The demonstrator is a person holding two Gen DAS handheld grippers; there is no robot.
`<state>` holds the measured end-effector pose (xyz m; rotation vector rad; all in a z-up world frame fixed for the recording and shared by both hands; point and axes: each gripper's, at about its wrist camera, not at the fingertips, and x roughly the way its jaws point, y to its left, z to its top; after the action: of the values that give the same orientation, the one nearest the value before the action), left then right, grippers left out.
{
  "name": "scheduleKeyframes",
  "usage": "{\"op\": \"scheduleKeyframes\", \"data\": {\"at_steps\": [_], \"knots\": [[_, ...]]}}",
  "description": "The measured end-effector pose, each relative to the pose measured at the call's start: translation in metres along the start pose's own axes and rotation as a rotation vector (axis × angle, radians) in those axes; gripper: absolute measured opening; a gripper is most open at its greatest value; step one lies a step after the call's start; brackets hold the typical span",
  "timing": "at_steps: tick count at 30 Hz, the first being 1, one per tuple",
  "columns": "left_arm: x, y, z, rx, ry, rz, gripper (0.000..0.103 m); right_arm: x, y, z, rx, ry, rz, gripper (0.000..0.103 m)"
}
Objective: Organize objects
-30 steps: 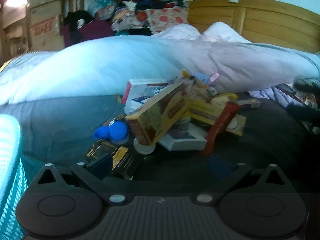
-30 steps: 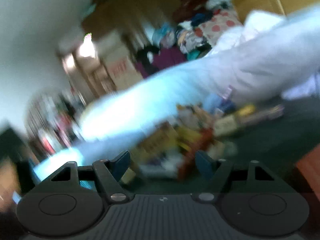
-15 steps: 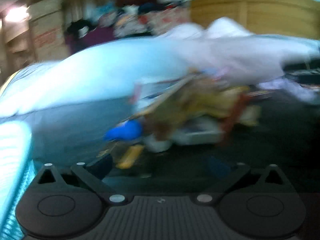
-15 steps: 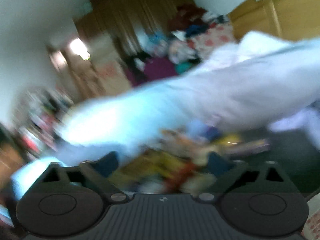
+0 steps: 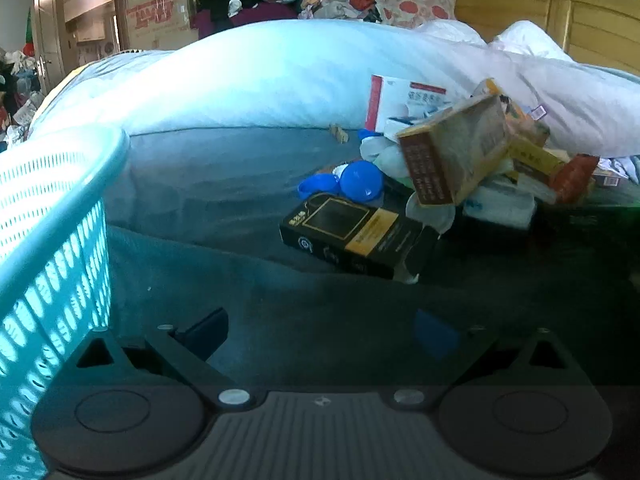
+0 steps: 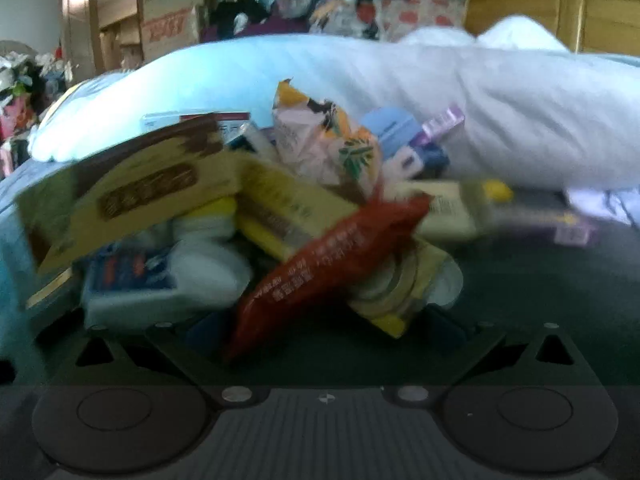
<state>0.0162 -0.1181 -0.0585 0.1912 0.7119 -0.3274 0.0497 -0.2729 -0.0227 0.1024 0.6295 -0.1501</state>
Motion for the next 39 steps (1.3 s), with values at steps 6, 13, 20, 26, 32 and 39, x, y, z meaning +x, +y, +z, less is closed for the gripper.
{"op": "scheduleKeyframes", "data": {"at_steps": [6,13,20,26,32,39], "knots": [[0.013,0.009,0.004,-0.050,0.014,-0.013,0.102,0.016,0.012,0.001,-0.057,0.036,-0.045,0.103],[0.017,0.009,0.000,-0.081,0.006,-0.032,0.102,0.016,0.009,0.001,-0.047,0.036,-0.038,0.103],[0.016,0.007,0.004,-0.128,-0.003,-0.055,0.102,0.013,0.006,0.001,-0.045,0.035,-0.036,0.103],[0.011,0.003,0.010,-0.156,-0.017,-0.122,0.102,0.013,0.006,-0.001,-0.045,0.034,-0.036,0.103],[0.007,0.000,0.004,-0.148,-0.004,-0.143,0.102,0.013,0.006,-0.001,-0.045,0.034,-0.036,0.103],[0.011,0.002,0.001,-0.165,0.002,-0.153,0.102,0.013,0.007,-0.003,-0.048,0.030,-0.041,0.103]]}}
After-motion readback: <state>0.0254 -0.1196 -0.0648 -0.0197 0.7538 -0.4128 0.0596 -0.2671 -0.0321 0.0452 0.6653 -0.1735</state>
